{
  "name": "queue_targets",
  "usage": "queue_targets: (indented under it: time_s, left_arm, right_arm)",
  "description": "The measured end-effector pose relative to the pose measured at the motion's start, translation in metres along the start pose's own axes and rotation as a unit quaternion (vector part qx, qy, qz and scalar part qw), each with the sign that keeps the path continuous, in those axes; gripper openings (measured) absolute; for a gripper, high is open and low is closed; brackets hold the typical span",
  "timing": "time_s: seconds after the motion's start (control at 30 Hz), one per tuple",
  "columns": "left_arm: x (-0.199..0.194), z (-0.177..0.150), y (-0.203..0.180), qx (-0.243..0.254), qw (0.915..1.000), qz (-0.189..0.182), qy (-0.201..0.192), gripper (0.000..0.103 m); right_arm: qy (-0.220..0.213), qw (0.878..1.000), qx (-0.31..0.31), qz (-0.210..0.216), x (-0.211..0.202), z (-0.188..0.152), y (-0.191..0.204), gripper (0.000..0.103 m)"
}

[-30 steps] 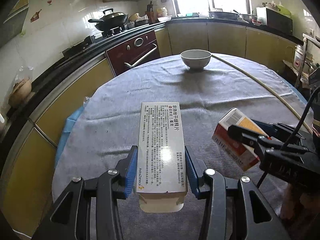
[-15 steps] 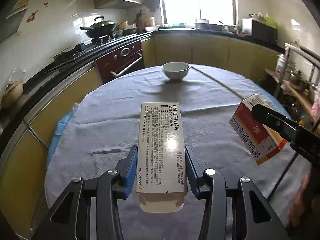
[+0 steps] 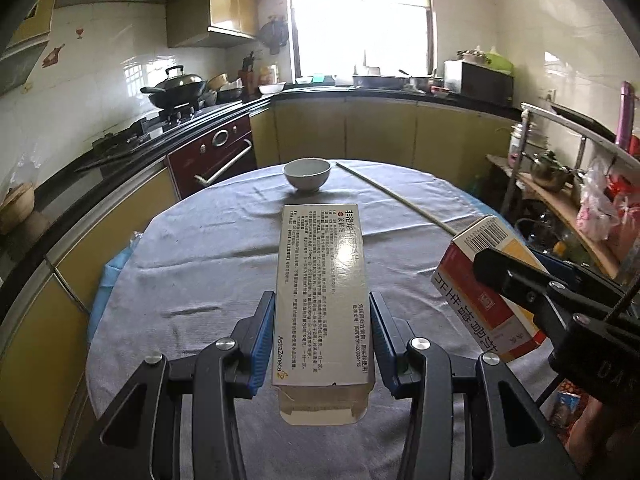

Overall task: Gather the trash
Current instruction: 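Lift and carry both boxes toward the red basket with both tools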

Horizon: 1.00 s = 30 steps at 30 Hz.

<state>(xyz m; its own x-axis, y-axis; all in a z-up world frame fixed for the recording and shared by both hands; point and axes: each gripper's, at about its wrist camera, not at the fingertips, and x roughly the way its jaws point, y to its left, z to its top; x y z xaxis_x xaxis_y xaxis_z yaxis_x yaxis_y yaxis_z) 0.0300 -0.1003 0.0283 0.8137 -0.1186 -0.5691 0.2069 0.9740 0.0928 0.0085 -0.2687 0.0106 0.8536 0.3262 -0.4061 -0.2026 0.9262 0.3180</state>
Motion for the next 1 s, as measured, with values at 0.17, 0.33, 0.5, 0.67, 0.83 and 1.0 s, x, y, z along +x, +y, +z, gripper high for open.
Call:
queue_targets:
  time_s: [0.17,0.33,0.5,0.67,0.83,1.0]
  left_arm:
    - [-0.015,-0.003,-0.004,0.006,0.9999,-0.011,-0.009,0.047]
    - [-0.023,-0.011,-0.013,0.017,0.9996,-0.02,-0.01,0.047]
    - [-0.03,-0.021,-0.024,0.032,0.999,-0.029,-0.006,0.047]
    - [-0.036,-0.028,-0.036,0.047,0.9981,-0.038,-0.005,0.047]
    - [-0.041,-0.033,-0.048,0.063,0.9969,-0.046,-0.004,0.047]
    - [-0.045,-0.035,-0.058,0.077,0.9959,-0.046,-0.009,0.047]
  right_arm:
    - [-0.008,1.0,0.002,-0.019,-0.027,-0.003,0.002,0.052]
    - [-0.015,0.999,0.008,-0.035,-0.049,-0.011,0.001,0.052]
    - [-0.02,0.999,0.019,-0.045,-0.065,-0.016,-0.002,0.052]
    - [-0.021,0.998,0.031,-0.055,-0.078,-0.023,-0.007,0.052]
    - [-0.022,0.997,0.046,-0.066,-0.091,-0.03,-0.015,0.052]
    - [-0.027,0.996,0.052,-0.074,-0.102,-0.033,-0.023,0.052]
